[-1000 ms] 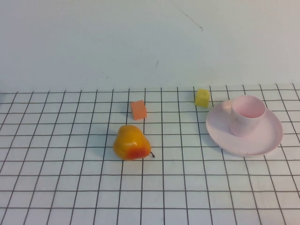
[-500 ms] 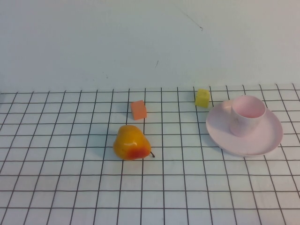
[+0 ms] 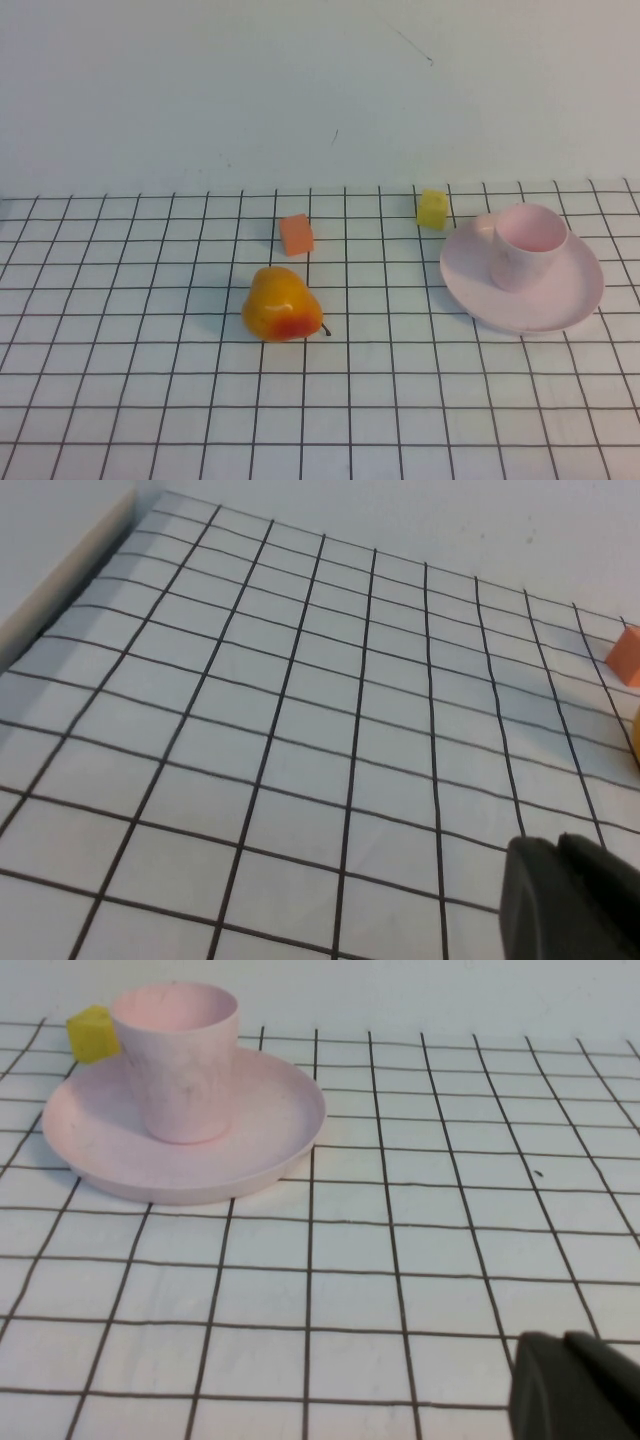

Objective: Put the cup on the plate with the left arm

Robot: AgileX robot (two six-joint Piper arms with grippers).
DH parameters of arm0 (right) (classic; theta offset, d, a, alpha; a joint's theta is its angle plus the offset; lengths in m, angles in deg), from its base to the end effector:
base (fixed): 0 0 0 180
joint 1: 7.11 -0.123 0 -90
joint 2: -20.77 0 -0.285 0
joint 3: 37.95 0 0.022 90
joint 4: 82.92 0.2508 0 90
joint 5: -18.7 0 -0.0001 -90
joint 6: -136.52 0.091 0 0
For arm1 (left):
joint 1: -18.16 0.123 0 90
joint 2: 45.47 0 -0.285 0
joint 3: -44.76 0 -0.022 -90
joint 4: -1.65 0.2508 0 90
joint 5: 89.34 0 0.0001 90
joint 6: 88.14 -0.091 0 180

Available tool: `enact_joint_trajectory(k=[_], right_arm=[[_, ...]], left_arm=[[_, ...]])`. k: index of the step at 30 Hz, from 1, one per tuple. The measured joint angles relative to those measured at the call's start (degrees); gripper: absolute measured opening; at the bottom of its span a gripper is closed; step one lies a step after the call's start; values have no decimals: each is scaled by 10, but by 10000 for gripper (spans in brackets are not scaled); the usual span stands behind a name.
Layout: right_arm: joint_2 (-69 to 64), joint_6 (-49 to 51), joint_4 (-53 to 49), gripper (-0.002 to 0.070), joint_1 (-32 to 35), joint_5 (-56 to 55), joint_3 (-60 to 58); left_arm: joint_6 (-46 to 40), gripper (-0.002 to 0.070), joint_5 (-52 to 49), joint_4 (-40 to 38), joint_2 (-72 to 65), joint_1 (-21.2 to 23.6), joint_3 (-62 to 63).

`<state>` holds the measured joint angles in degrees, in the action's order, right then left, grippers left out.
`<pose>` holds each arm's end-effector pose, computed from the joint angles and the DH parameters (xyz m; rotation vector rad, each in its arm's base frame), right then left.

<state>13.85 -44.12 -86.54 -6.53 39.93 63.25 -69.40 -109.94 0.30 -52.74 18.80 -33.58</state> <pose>0.0525 -0.0026 0.1714 -0.0401 1.8662 -0.0768 0.0530 -0.0002 0.1747 -0.3277 1.8315 -0.2425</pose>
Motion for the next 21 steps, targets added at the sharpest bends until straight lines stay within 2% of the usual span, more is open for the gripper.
enact_joint_trajectory(k=[9,16,21], right_arm=[[0,0,0,-2,0,0,0],[0,0,0,-2,0,0,0],[0,0,0,-2,0,0,0]], left_arm=[[0,-2,-11,5,0,0,1],[0,-2,-12,6,0,-32,3],[-17,-2,-12,5,0,-36,3]])
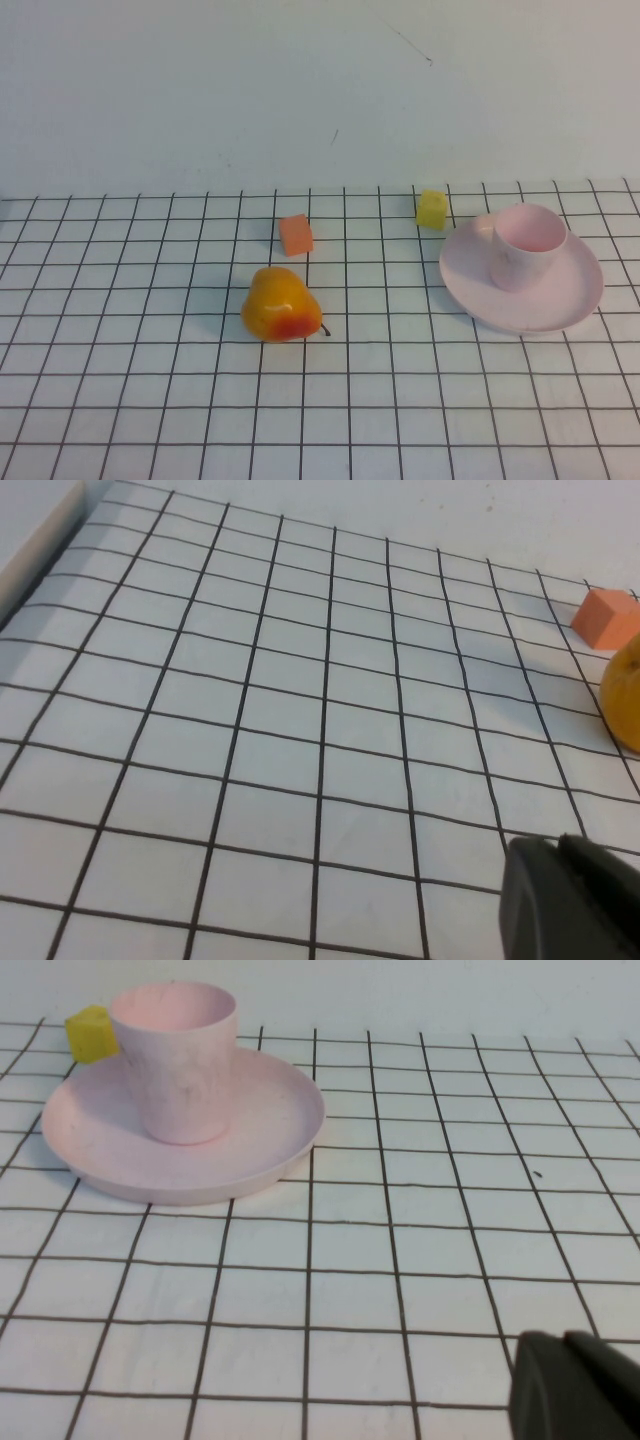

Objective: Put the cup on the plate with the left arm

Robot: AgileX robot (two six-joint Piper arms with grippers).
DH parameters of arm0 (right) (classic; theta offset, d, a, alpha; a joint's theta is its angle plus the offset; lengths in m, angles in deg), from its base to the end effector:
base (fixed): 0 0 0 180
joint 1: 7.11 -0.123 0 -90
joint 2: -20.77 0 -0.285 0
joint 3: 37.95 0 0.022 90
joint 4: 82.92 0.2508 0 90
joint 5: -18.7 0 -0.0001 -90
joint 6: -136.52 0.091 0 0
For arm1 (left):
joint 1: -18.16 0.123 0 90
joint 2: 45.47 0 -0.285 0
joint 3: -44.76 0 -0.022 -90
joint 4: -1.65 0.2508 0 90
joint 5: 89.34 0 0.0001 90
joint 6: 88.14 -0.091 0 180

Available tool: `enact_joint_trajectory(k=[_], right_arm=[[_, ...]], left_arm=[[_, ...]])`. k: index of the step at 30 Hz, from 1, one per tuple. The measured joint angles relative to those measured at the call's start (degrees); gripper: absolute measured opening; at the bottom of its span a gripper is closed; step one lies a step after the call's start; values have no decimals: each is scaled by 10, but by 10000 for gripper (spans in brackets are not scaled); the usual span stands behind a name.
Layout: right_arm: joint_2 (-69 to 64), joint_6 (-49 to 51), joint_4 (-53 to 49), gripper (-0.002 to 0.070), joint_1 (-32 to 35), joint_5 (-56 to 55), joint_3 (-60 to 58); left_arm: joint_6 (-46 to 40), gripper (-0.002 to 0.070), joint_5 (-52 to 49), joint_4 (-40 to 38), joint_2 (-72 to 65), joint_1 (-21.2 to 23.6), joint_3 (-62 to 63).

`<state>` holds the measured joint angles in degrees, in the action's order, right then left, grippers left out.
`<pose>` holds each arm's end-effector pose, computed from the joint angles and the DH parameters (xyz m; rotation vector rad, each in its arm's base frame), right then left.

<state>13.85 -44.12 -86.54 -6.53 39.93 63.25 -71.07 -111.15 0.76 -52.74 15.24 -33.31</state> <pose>0.0525 -0.0026 0.1714 -0.0401 1.8662 -0.0768 0.0523 -0.0032 0.1744 -0.2408 1.8625 -0.2557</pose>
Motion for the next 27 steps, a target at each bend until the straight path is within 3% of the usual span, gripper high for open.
enact_joint_trajectory(k=[11,27], right_arm=[[0,0,0,-2,0,0,0],[0,0,0,-2,0,0,0]], left_arm=[[-124,-2,11,-1,0,-3,-1],[-143,-2,13,-1,0,-3,-1]])
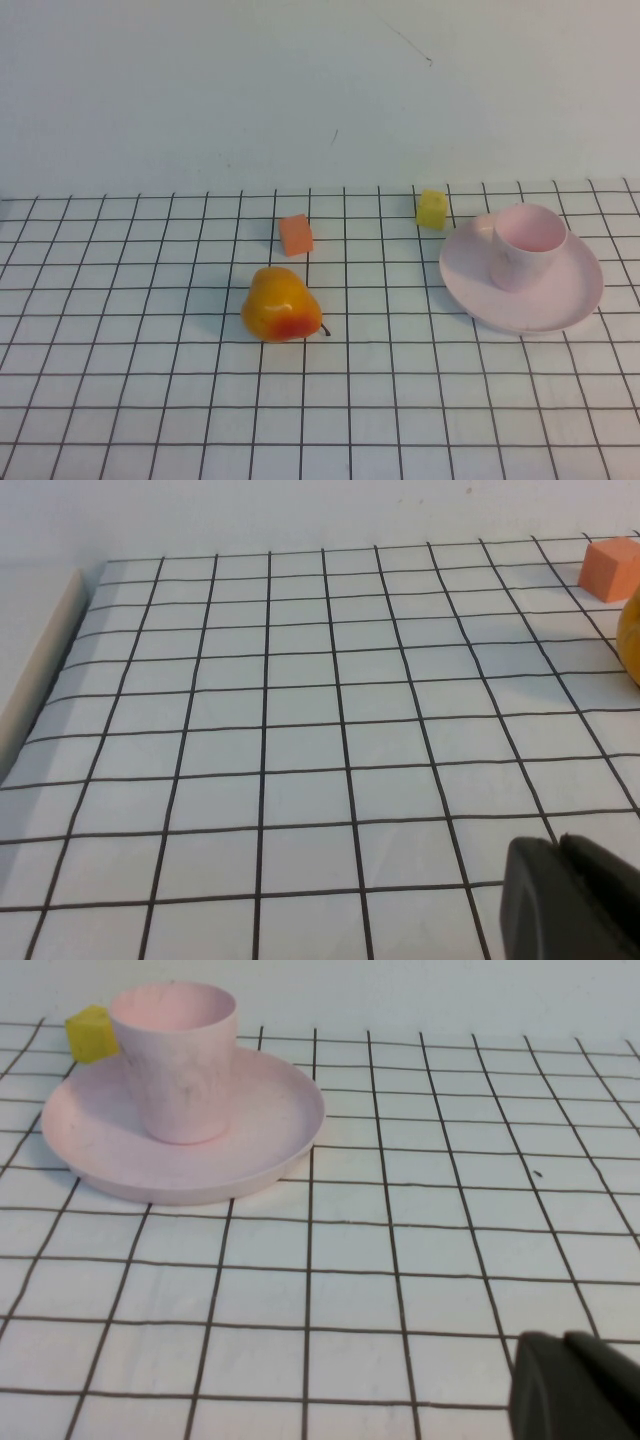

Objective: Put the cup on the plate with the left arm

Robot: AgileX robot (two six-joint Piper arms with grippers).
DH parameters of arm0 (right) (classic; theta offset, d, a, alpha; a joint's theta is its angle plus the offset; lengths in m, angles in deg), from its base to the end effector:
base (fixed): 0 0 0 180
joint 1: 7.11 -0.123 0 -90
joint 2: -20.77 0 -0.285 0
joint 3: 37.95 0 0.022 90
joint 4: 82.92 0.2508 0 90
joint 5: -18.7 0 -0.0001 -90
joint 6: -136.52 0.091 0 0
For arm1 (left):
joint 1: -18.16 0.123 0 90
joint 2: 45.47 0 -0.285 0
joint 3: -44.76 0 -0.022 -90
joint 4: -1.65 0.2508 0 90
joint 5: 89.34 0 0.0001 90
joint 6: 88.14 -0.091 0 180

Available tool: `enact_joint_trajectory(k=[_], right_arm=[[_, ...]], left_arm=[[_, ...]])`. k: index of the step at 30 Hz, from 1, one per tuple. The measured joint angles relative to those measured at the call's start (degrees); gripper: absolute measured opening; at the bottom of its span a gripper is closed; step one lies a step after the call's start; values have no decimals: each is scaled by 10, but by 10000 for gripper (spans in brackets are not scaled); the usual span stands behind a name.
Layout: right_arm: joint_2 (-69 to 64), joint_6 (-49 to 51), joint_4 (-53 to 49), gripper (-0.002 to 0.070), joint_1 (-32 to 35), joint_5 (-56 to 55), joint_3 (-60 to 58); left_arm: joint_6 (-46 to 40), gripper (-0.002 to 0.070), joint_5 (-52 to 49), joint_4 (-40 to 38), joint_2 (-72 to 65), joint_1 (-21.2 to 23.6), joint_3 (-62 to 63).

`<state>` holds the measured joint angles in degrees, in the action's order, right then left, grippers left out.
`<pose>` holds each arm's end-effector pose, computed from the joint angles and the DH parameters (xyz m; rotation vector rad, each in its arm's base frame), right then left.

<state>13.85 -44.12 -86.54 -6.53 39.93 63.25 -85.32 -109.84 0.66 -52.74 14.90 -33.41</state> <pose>0.0525 -0.0026 0.1714 -0.0401 1.8662 -0.0768 0.0529 -0.0036 0.1759 -0.0036 1.8499 -0.0909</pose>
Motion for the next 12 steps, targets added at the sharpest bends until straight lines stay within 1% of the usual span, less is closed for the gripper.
enact_joint_trajectory(k=[12], right_arm=[[0,0,0,-2,0,0,0]], left_arm=[[-2,-2,0,0,0,0,0]])
